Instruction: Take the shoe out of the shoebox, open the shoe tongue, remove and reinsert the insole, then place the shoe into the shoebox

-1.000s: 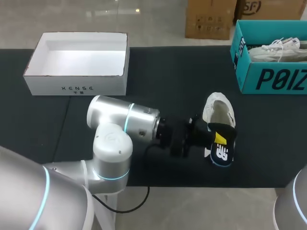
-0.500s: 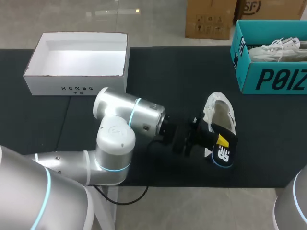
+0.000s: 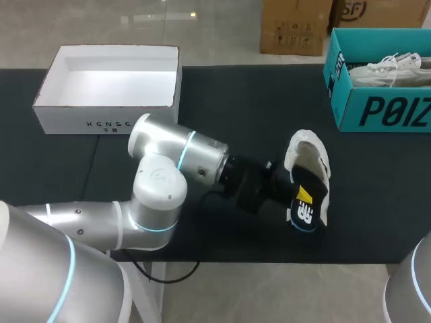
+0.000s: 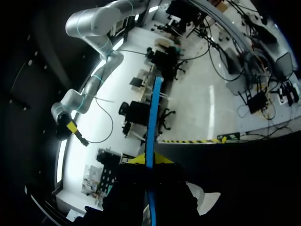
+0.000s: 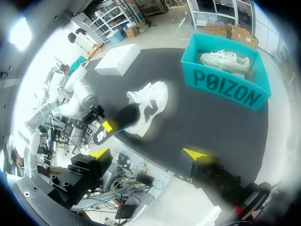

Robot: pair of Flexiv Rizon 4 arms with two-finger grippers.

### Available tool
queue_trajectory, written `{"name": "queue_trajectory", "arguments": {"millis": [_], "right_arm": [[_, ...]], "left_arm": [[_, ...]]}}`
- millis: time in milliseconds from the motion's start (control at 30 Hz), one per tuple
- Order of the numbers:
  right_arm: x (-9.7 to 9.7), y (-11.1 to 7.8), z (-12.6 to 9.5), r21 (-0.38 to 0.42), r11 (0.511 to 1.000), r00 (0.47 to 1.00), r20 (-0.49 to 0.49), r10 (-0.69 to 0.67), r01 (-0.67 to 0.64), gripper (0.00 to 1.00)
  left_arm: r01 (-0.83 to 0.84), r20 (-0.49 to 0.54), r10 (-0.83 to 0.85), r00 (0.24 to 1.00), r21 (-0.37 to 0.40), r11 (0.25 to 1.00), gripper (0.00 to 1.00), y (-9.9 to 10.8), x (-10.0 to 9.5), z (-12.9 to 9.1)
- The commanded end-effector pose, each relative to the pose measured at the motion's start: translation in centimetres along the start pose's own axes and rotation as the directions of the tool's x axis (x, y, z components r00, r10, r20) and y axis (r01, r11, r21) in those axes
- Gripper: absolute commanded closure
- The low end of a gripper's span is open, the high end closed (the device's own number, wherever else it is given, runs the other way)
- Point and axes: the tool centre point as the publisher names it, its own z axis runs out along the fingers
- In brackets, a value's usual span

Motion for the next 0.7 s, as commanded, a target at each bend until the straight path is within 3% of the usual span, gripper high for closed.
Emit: {"name": "queue_trajectory", "arguments": {"millis": [33,133,167,200,267,700], "right_arm": [[-0.1,0.1,0.0,0.004,1.0,1.0,0.0,0.0,0.0,0.0],[-0.1,0.1,0.0,0.004,1.0,1.0,0.0,0.0,0.0,0.0],[-0.1,0.1,0.0,0.004,1.0,1.0,0.0,0.0,0.0,0.0],[-0.1,0.1,0.0,0.004,1.0,1.0,0.0,0.0,0.0,0.0],[-0.1,0.1,0.0,0.004,1.0,1.0,0.0,0.0,0.0,0.0],[-0.1,0.1,0.0,0.004,1.0,1.0,0.0,0.0,0.0,0.0]], "left_arm": [[0.001,0.008,-0.001,1.0,-0.001,1.0,1.0,1.0,-0.1,0.6],[0.01,0.01,-0.01,1.0,0.0,1.0,1.0,1.3,-0.2,0.6],[0.012,0.01,-0.012,1.0,0.002,1.0,0.93,1.3,-0.2,0.6],[0.013,0.01,-0.013,1.0,0.004,1.0,0.54,1.3,-0.3,0.6],[0.015,0.01,-0.015,1.0,0.006,1.0,0.0,1.2,-0.4,0.4],[0.046,0.024,-0.045,0.999,-0.021,0.999,0.0,0.5,0.0,-1.4]]}}
